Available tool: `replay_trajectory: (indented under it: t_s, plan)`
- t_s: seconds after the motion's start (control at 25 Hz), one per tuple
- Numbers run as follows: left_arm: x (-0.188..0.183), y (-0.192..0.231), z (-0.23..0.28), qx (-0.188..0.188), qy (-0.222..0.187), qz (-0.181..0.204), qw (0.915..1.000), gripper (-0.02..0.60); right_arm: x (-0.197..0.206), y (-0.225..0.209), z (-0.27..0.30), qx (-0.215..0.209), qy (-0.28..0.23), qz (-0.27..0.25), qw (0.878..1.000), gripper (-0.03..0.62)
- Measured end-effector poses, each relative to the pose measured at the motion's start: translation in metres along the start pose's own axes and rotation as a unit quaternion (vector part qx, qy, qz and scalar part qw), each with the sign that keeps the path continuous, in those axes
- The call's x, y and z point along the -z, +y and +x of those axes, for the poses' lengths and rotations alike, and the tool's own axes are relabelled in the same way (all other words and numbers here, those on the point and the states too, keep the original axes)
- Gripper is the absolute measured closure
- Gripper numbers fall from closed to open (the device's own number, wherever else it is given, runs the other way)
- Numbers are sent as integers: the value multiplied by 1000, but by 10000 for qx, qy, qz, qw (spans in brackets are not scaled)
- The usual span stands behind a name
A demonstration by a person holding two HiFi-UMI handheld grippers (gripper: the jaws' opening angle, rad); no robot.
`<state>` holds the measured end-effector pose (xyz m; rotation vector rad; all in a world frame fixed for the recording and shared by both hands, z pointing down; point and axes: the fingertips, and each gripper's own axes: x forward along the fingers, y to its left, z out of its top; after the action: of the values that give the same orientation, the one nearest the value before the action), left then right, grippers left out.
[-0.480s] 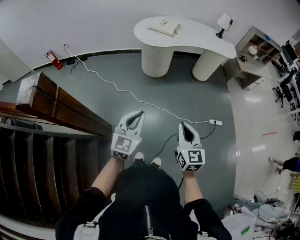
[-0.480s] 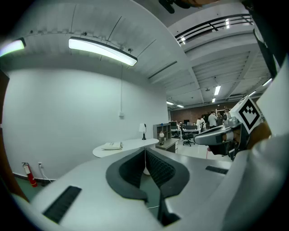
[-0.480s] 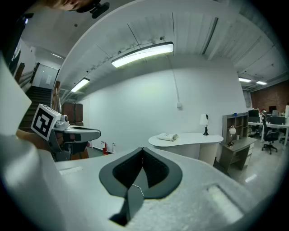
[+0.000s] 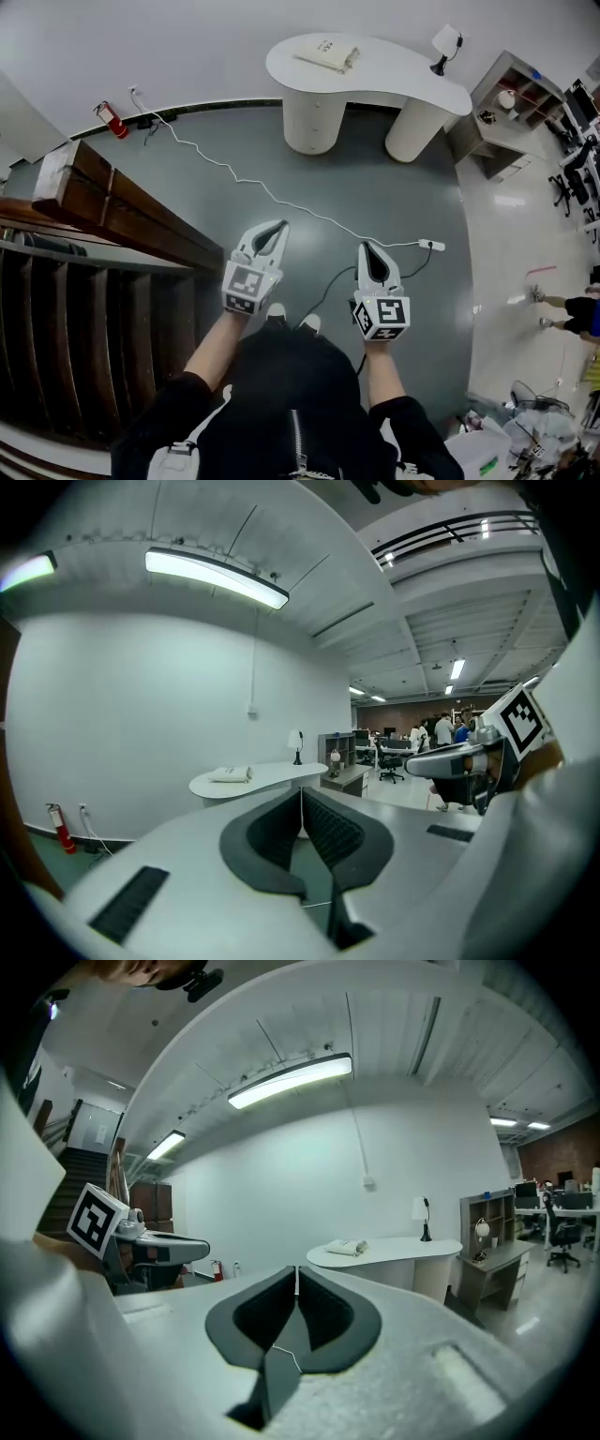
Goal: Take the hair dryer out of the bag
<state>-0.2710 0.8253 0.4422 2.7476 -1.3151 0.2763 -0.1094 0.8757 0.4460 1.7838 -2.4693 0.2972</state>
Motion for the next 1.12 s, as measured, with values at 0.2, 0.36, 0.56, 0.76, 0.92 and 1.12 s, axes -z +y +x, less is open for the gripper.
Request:
replay_trajectory:
  t_s: [0.2,0.36,0.56,0.76,0.92,1.12]
  plan:
    - [1,-11,6,-106,66,21,9999,568,3,-9,-4,-144,17,5,9999,586]
    - [3,-24,10,-164,91,87,9998,568,8,-19,-6,-256,32,18,9997,586]
    - [-2,-24,23,-185,95,134,9997,568,9,-30,4,-308,100,43,9995,586]
    - [-7,-13,47,-190,52,111,9997,568,5,-38,26,-375,107,14,9992,586]
    - [-5,0,74,-87,36,56,9999,568,5,-48,51,-306,134,-13,9994,586]
    - [-11,24,117,77,39,56,9999,568,-5,-67,91,-169,148,-20,9997,586]
